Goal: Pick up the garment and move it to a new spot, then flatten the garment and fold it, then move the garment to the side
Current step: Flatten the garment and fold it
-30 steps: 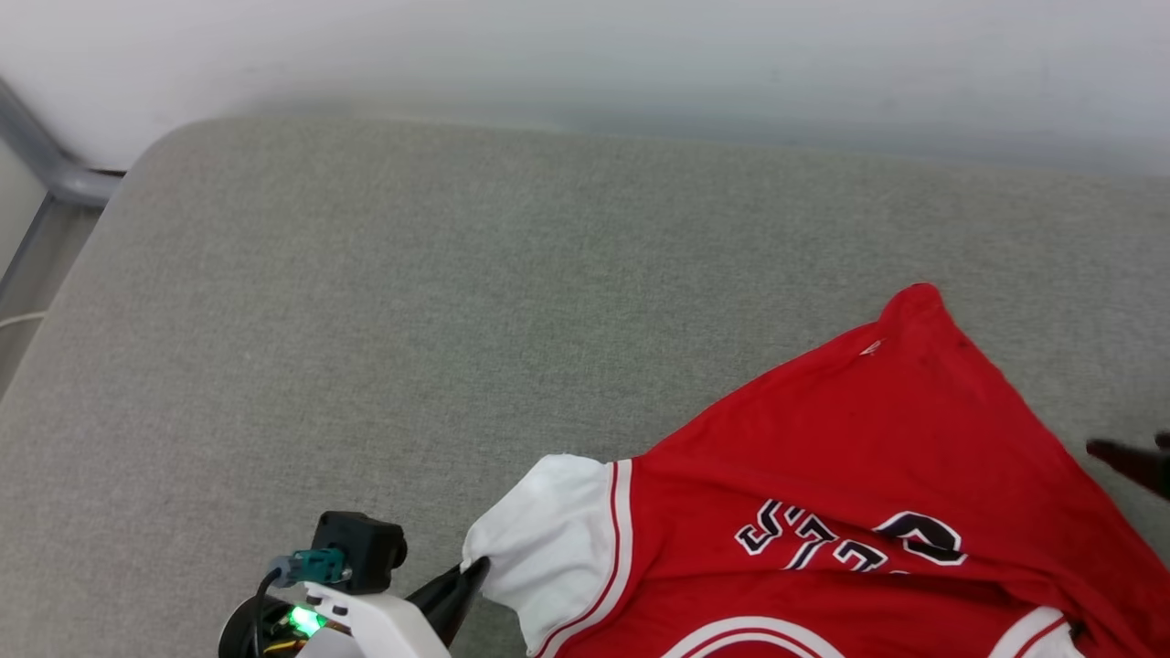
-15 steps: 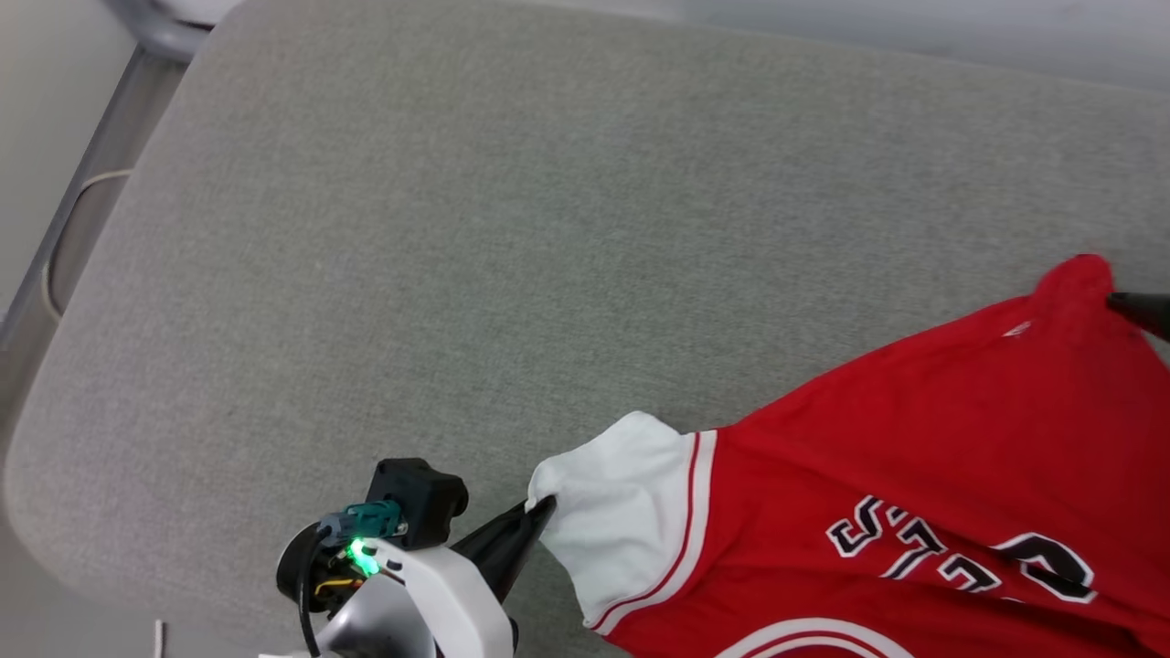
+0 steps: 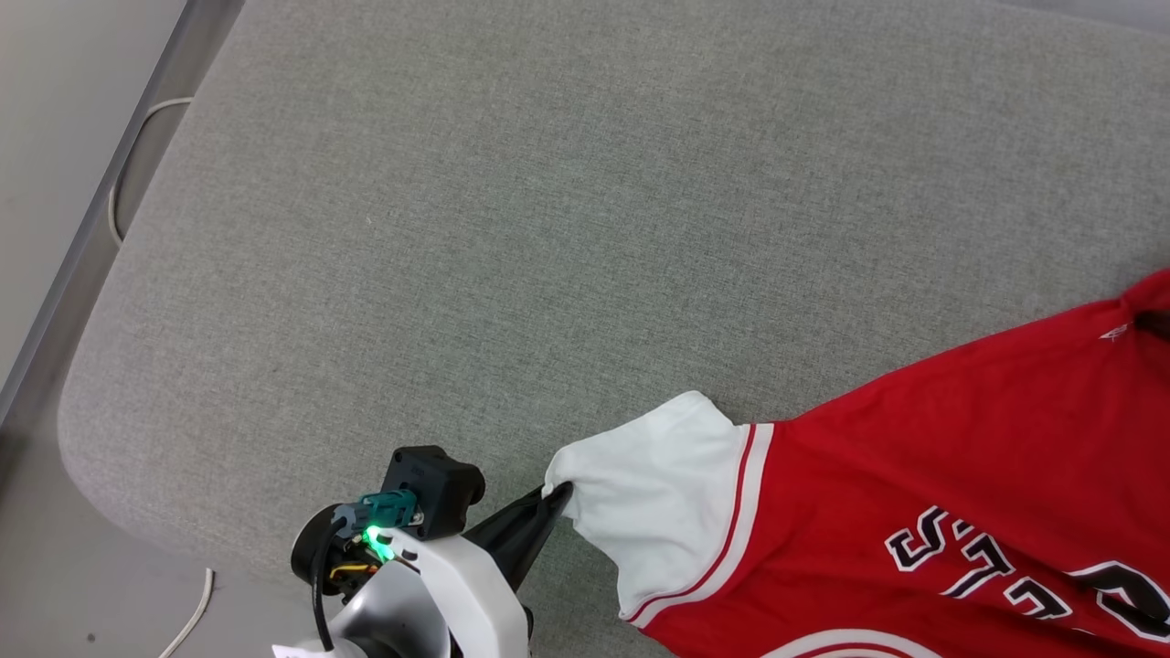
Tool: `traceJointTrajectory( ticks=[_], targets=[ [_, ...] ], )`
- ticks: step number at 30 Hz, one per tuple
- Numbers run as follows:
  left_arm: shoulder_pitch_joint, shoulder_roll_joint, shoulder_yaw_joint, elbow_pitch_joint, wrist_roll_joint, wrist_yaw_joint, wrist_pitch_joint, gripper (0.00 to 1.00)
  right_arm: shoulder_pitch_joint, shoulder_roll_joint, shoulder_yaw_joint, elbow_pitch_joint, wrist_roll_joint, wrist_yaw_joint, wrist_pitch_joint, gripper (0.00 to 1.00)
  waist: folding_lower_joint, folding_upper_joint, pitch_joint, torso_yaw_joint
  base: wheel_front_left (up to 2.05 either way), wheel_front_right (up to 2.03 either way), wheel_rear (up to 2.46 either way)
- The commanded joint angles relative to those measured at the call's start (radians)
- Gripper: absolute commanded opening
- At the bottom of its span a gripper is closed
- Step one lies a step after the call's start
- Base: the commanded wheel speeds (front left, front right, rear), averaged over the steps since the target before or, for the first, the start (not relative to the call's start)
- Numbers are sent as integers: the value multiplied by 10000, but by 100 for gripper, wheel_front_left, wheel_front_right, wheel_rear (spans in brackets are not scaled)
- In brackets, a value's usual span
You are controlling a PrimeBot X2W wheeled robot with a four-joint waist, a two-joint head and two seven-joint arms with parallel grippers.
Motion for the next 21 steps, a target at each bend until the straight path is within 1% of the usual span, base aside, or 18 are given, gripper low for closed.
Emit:
traceJointTrajectory(
  ticks=[1, 4, 5, 6, 7, 10, 14, 21],
  targets=[
    [-112, -38, -17, 5, 21, -40, -31, 0, 280, 54, 157, 198, -72, -8, -1, 100, -1, 0, 35, 28, 0, 0, 0],
    [-177, -39, -45, -4, 51, -56, -40, 0, 452, 64, 350, 426, -112, -8, 89, 100, -1, 0, 103, 78, 0, 0, 0],
    [-189, -50, -52, -14, 59, -57, -49, 0, 543, 92, 424, 501, -74, -8, 193, 93, -1, 0, 120, 94, 0, 0, 0],
    [-197, -59, -65, -22, 64, -58, -54, 0, 626, 98, 508, 547, -33, -6, 299, 36, -1, 0, 136, 109, 0, 0, 0],
    [-206, -68, -78, -23, 65, -60, -50, 0, 693, 89, 587, 544, -4, -6, 331, 0, -1, 0, 149, 125, 0, 0, 0],
    [-226, -64, -97, 16, 57, -61, -64, 0, 772, -8, 697, 493, 66, -8, 166, 0, -1, 0, 147, 153, 0, 0, 0],
    [-179, -35, -74, 123, 16, -11, -82, 0, 611, -13, 802, 416, 173, -8, -385, 0, -1, 0, -10, 104, 0, 0, 0],
    [-168, 29, 145, 264, -19, 114, -292, 0, 84, -119, 1046, 301, 501, -8, -1849, 0, -1, 0, -581, -166, 0, 0, 0]
  ],
)
